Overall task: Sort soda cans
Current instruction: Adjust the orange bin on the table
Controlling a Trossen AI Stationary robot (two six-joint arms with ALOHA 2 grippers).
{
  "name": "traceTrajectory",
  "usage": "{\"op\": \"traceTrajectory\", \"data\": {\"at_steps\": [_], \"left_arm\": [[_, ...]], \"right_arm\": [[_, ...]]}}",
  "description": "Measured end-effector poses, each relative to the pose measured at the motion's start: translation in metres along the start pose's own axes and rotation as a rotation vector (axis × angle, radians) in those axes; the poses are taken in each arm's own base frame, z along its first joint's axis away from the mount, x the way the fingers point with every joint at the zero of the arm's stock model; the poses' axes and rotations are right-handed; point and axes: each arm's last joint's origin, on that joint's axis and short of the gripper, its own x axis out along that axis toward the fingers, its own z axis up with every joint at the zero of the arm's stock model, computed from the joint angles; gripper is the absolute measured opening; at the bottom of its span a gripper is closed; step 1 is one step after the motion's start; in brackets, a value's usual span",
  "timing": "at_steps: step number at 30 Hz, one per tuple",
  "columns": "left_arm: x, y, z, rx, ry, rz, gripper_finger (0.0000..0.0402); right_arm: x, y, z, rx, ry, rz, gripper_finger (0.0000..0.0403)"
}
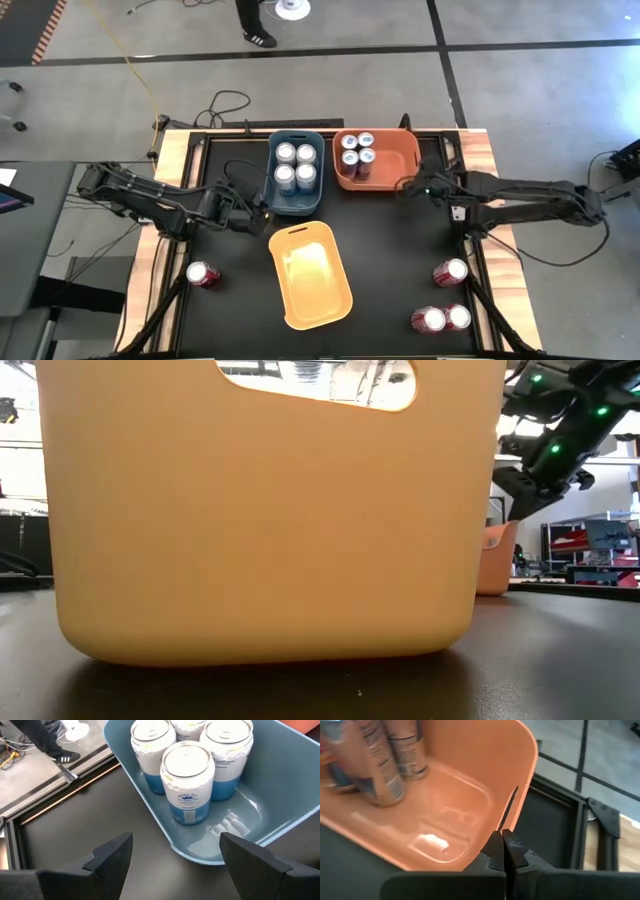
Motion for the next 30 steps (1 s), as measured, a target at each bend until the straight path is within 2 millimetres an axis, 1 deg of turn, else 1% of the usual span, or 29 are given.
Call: {"op": "traceTrajectory", "data": {"at_steps": [3, 7, 11, 18, 23, 27, 30], "left_arm": [[0.0, 0.0, 0.0, 0.017, 0.0, -0.002, 0.0296], [0.001, 0.001, 0.001, 0.043, 0.001, 0.006, 0.0296], [0.004, 0.002, 0.003, 0.029, 0.003, 0.018, 0.0296], [0.005, 0.003, 0.003, -0.007, 0.003, 0.023, 0.0296], [0.003, 0.002, 0.002, -0.006, 0.001, 0.014, 0.0296], [0.001, 0.001, 0.001, 0.003, 0.0, 0.005, 0.0296], [0.0, 0.0, 0.0, 0.01, -0.001, -0.003, 0.0296]], "right_arm": [[-0.009, 0.003, -0.006, 0.005, 0.014, 0.065, 0.0], [-0.022, 0.006, -0.011, 0.019, 0.03, 0.195, 0.0], [-0.033, 0.008, -0.016, 0.026, 0.048, 0.314, 0.0], [-0.049, 0.016, -0.02, 0.005, 0.076, 0.44, 0.0], [-0.057, 0.022, -0.028, 0.016, 0.132, 0.526, 0.0], [-0.065, 0.032, -0.03, 0.045, 0.114, 0.605, 0.0], [-0.069, 0.046, -0.031, 0.035, 0.094, 0.663, 0.0]]}}
